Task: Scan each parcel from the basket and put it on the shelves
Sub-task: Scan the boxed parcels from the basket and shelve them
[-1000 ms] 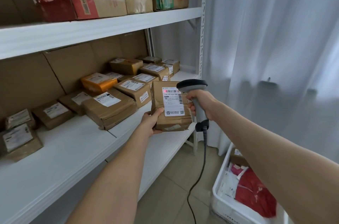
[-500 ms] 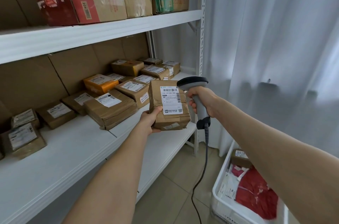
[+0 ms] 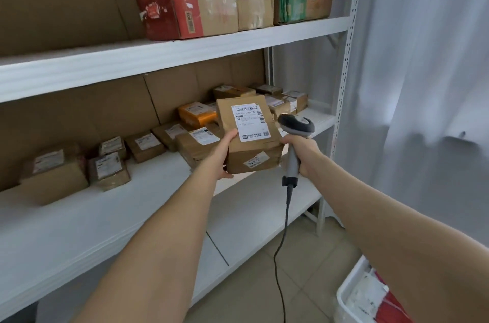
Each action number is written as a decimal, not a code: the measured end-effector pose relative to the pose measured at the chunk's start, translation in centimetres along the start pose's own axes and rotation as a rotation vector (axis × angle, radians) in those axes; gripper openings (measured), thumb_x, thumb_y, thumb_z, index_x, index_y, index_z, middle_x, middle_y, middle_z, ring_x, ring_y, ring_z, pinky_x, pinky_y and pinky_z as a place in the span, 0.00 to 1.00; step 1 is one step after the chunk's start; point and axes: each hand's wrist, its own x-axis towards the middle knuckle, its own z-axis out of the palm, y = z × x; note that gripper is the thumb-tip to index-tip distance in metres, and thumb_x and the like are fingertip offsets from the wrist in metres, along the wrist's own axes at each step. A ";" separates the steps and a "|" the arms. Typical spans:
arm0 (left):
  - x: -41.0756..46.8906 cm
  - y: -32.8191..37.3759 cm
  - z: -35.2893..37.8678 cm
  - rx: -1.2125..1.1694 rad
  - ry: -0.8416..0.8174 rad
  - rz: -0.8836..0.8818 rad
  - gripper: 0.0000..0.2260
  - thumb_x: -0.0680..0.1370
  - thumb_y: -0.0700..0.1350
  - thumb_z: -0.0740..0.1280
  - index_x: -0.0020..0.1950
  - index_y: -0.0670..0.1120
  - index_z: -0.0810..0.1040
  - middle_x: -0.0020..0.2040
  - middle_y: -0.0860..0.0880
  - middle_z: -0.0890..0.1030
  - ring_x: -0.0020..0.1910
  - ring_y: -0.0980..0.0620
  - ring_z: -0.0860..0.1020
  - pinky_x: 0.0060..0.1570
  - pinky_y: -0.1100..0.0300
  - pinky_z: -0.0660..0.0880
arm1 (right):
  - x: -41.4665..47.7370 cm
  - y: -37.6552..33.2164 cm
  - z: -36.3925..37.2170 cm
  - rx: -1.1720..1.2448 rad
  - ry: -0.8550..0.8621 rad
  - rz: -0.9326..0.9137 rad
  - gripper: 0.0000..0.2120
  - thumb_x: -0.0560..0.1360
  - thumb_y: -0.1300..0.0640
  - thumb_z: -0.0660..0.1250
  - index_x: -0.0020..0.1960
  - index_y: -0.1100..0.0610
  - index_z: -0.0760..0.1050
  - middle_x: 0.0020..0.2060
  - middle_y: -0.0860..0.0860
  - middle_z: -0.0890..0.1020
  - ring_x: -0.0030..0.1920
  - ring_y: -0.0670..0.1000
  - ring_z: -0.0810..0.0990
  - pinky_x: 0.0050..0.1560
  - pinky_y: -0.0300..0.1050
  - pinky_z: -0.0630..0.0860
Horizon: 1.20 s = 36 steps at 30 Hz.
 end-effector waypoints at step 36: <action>8.7 2.3 -23.4 0.036 0.282 -0.371 0.25 0.78 0.61 0.61 0.64 0.43 0.68 0.53 0.40 0.77 0.55 0.36 0.75 0.48 0.30 0.74 | 7.5 5.9 24.6 -0.060 0.059 0.120 0.22 0.70 0.56 0.75 0.56 0.55 0.65 0.44 0.55 0.74 0.43 0.53 0.74 0.54 0.51 0.77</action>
